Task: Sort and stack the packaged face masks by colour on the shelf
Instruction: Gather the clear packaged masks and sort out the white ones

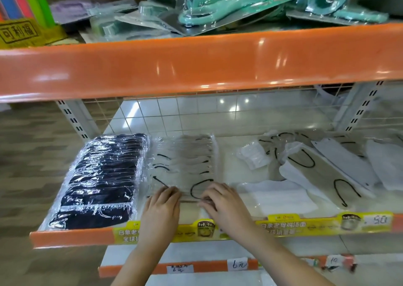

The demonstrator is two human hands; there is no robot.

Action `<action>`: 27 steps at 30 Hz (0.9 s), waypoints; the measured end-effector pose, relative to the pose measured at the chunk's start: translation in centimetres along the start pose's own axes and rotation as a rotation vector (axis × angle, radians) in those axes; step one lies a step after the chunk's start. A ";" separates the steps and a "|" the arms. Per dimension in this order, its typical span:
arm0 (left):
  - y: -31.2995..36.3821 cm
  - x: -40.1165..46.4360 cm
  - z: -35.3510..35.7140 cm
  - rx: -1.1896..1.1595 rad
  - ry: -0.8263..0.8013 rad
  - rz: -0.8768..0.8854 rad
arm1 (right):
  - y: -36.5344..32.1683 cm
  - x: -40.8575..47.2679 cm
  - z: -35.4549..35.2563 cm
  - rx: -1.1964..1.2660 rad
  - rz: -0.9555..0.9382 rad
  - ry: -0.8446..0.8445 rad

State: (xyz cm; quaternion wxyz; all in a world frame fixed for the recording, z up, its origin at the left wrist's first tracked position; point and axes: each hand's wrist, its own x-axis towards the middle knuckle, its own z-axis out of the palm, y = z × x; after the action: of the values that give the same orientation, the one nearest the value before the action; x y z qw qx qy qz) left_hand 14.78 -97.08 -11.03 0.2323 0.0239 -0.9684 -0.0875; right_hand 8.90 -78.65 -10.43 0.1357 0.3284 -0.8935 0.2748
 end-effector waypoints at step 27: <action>8.0 4.8 -1.7 -0.050 -0.049 0.193 | 2.6 -0.4 -3.6 -0.016 0.090 0.086</action>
State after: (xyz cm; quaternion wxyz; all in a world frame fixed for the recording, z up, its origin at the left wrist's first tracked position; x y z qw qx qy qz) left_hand 11.22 -89.86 -5.97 0.2165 -0.0773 -0.9691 -0.0894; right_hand 7.77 -74.70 -8.69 0.1641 0.2745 -0.9029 0.2873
